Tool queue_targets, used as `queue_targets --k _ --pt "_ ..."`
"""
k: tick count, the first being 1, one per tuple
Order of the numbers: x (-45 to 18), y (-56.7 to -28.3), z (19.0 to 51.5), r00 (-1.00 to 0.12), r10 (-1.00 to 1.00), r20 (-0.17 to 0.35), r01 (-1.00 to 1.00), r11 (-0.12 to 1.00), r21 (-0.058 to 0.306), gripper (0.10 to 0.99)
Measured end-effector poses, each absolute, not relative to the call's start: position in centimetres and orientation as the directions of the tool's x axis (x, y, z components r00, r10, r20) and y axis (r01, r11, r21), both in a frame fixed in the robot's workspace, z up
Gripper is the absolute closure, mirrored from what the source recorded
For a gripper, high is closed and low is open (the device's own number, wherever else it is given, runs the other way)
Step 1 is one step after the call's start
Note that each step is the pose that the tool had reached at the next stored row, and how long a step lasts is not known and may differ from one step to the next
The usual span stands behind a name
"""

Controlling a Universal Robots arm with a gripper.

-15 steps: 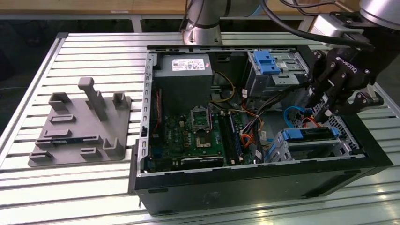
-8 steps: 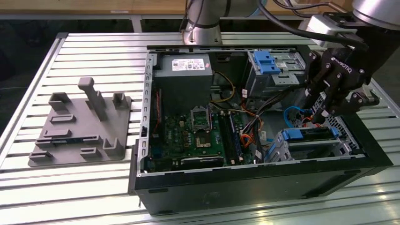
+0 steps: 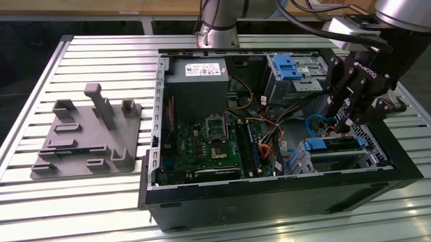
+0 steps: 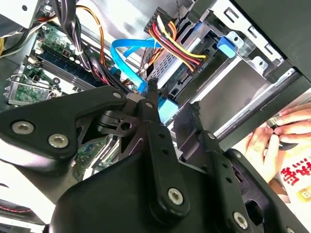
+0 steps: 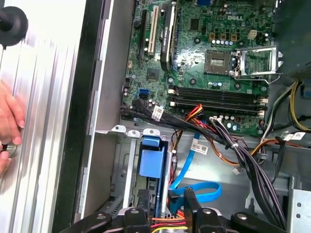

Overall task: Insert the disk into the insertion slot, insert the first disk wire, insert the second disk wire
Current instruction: 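Insert the second disk wire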

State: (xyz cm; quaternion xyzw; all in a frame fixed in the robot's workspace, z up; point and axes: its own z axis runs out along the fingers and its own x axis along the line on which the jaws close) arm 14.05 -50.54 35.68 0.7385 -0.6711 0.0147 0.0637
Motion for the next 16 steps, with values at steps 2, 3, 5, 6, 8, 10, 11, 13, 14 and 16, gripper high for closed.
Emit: queue_targets --k 2,3,5,6,8,10,11,13,14,16 --pt "14.05 -50.49 35.66 0.1 -0.988 0.114 -0.993 -0.092 0.075 0.69" --pt "14.05 -50.47 35.66 0.101 -0.988 0.115 -0.993 -0.092 0.075 0.69" --pt "14.05 -50.42 35.65 0.102 -0.988 0.117 -0.993 -0.093 0.075 0.757" --pt "14.05 -50.41 35.66 0.103 -0.988 0.117 -0.993 -0.094 0.075 0.757" --pt "14.05 -50.41 35.65 0.103 -0.988 0.117 -0.993 -0.095 0.075 0.757" --pt "14.05 -50.4 35.65 0.104 -0.988 0.117 -0.993 -0.095 0.075 0.776" --pt "14.05 -50.4 35.64 0.104 -0.988 0.117 -0.993 -0.095 0.075 0.776" --pt "14.05 -50.4 35.64 0.105 -0.988 0.117 -0.993 -0.096 0.075 0.843" --pt "14.05 -50.4 35.64 0.105 -0.988 0.117 -0.992 -0.096 0.075 0.843" --pt "14.05 -50.4 35.64 0.105 -0.988 0.117 -0.992 -0.097 0.075 0.843"
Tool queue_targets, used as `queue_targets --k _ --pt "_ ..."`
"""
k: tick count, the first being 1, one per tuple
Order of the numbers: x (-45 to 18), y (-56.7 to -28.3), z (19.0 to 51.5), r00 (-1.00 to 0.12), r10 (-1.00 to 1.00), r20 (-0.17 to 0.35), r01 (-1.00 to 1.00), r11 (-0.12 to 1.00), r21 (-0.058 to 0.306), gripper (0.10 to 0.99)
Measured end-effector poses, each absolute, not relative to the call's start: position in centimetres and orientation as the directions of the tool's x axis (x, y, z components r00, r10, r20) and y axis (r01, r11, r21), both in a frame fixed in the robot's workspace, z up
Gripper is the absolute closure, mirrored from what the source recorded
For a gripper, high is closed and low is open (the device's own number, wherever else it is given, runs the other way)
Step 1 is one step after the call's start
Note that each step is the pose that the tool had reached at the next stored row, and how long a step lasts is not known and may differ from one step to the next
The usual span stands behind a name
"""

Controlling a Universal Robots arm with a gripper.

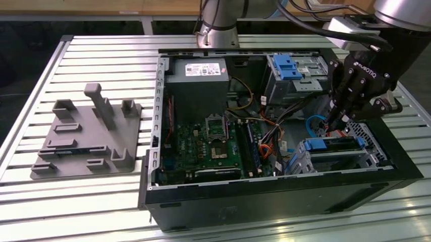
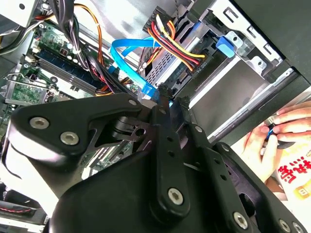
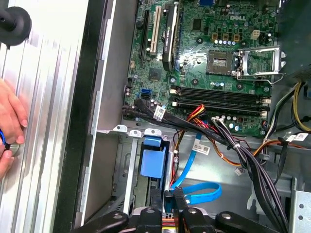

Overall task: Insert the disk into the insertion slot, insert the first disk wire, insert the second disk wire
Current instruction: 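Insert the second disk wire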

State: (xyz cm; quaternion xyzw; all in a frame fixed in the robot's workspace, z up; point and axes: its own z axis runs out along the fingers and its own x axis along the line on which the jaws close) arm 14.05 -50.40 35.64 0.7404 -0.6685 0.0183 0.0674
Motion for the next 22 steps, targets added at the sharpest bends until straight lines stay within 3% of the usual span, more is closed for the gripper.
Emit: queue_targets --k 5,7,22 --pt "14.05 -50.4 35.63 0.106 -0.987 0.117 -0.992 -0.098 0.075 0.843" --pt "14.05 -50.4 35.63 0.106 -0.987 0.117 -0.992 -0.098 0.075 0.925" --pt "14.24 -49.78 35.61 0.084 -0.989 0.118 -0.994 -0.076 0.075 0.929"
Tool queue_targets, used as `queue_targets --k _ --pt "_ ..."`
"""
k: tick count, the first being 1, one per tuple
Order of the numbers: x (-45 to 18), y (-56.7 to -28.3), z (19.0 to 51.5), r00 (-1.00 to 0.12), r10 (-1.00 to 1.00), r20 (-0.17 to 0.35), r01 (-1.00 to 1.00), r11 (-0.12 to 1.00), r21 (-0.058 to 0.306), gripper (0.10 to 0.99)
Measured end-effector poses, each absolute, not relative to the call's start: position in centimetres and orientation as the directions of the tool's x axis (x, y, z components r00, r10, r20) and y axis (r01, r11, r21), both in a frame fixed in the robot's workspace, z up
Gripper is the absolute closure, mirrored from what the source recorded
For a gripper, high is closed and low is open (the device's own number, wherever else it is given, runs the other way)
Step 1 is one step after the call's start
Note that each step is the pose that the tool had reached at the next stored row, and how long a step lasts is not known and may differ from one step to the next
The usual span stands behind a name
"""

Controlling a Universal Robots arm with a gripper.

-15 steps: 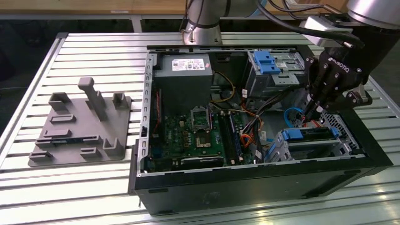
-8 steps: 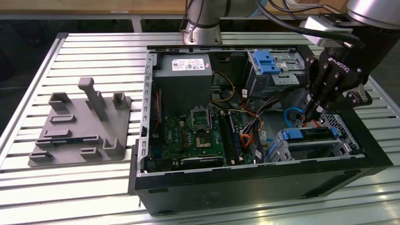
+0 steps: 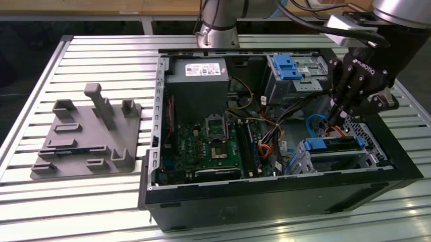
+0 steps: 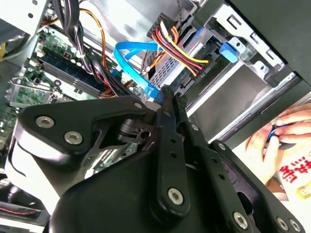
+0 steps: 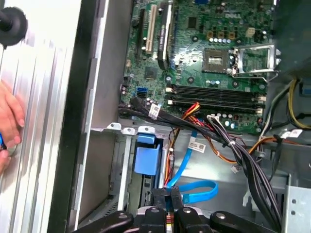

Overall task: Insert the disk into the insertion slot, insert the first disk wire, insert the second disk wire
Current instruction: 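Insert the second disk wire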

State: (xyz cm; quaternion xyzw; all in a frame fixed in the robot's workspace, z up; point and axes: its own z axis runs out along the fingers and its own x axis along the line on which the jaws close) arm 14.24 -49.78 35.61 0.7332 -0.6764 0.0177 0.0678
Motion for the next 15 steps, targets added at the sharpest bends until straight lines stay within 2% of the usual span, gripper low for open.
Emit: queue_targets --k 8,15 --pt "14.23 -49.78 35.49 -0.045 -0.992 0.116 -0.996 0.054 0.075 0.929" --pt "14.34 -49.99 35.45 -0.063 -0.995 0.073 -0.995 0.069 0.078 0.929"
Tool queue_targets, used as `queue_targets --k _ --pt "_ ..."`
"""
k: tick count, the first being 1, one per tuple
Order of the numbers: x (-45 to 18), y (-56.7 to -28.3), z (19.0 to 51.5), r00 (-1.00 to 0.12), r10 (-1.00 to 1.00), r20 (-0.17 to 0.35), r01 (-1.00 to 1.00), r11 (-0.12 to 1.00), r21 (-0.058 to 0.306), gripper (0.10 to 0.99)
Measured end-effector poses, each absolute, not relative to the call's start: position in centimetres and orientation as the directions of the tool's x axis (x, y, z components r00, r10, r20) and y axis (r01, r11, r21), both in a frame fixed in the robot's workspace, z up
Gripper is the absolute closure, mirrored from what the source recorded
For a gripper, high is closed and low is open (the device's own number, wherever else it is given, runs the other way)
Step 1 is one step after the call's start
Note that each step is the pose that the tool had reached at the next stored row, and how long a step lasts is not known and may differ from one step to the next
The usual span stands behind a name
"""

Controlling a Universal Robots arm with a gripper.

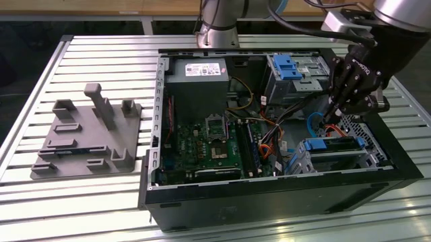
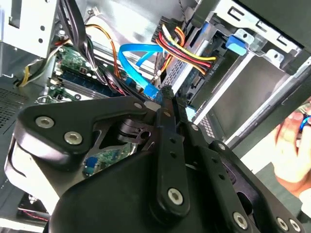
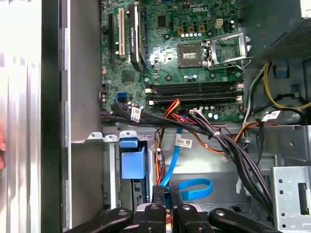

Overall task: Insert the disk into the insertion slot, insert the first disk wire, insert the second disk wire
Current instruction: 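Insert the second disk wire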

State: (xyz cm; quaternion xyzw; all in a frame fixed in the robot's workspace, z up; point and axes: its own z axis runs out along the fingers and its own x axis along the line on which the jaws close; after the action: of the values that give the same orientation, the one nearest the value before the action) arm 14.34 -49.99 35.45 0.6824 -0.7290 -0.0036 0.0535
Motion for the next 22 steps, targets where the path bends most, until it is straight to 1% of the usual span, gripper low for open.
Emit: queue_targets --k 9,13,15,18,22 --pt "15.4 -51.2 35.4 -0.063 -0.996 0.055 -0.995 0.067 0.079 0.929" --pt "15.4 -52.4 35.3 -0.063 -0.997 0.048 -0.995 0.067 0.08 0.929" --pt "15.4 -52.9 35.2 -0.063 -0.997 0.032 -0.995 0.066 0.081 0.929" --pt "15.4 -53.2 35.1 -0.063 -0.998 -0.012 -0.995 0.062 0.082 0.929" --pt "15.4 -53.3 35.1 -0.063 -0.998 -0.017 -0.995 0.062 0.082 0.929"
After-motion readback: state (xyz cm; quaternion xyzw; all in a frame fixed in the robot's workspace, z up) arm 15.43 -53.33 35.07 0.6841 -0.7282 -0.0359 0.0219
